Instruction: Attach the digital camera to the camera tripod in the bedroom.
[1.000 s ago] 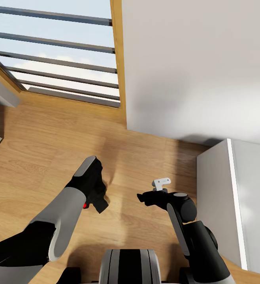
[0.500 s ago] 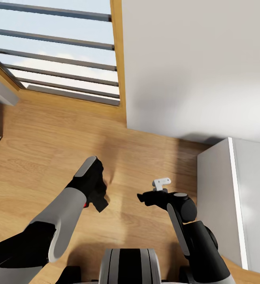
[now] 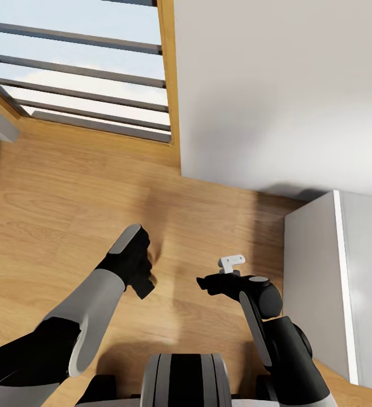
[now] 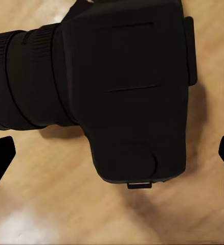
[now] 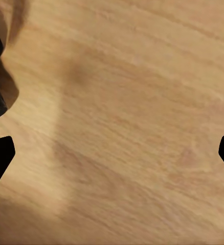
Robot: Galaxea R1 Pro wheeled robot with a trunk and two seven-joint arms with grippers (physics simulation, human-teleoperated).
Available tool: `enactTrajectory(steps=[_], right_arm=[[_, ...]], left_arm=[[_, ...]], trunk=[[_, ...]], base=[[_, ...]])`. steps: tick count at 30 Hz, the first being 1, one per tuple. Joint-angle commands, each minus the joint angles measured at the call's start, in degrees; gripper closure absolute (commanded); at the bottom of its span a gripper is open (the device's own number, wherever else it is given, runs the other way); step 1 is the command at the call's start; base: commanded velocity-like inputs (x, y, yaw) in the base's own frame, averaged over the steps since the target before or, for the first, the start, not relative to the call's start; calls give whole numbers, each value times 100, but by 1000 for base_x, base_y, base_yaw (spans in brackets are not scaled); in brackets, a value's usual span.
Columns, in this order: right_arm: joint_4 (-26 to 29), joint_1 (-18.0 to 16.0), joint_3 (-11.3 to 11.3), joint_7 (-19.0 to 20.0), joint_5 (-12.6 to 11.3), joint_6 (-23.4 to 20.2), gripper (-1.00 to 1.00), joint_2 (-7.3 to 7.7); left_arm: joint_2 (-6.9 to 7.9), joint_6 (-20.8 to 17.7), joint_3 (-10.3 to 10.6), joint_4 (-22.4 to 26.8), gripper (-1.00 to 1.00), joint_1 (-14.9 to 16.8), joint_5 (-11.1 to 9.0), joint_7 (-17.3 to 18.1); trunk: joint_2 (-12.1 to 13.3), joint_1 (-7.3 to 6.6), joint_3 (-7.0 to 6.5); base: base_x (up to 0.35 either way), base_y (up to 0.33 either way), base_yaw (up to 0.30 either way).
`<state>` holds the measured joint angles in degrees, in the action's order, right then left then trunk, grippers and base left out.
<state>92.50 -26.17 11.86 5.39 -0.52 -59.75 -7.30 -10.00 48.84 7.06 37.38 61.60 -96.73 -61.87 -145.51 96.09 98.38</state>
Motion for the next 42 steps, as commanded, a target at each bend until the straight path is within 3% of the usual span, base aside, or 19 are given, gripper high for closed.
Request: enactTrajectory(steps=[1,7,18,22,30,42], right_arm=[[5,-2,-4,14,-1,-25,-100,-1],[5,-2,-6,14,-1,-25,-100,0],[5,-2,-1,14,-1,-25,-100,0],[5,-2,3,14,-1,-25,-100,0],[5,-2,8,14,-1,-25,-100,0],[5,-2,16,14,-1,-25,-100,1]], left_arm=[[0,-6,12,16,-100,2,17,-22],[0,-6,81,61,-100,6,18,1],[0,-6,397,96,-100,16,16,19],[0,-6,427,98,-100,17,15,21],[0,-6,466,102,-100,18,14,18],[0,-6,478,103,-100,19,21,19]], trunk=[[-1,-1,3],[-1,-1,3],[-1,-1,3],[-1,-1,3],[-12,20,180],[-12,20,180]], base=[[0,0,0],[0,0,0],[0,0,0],[0,0,0],[0,0,0],[0,0,0]])
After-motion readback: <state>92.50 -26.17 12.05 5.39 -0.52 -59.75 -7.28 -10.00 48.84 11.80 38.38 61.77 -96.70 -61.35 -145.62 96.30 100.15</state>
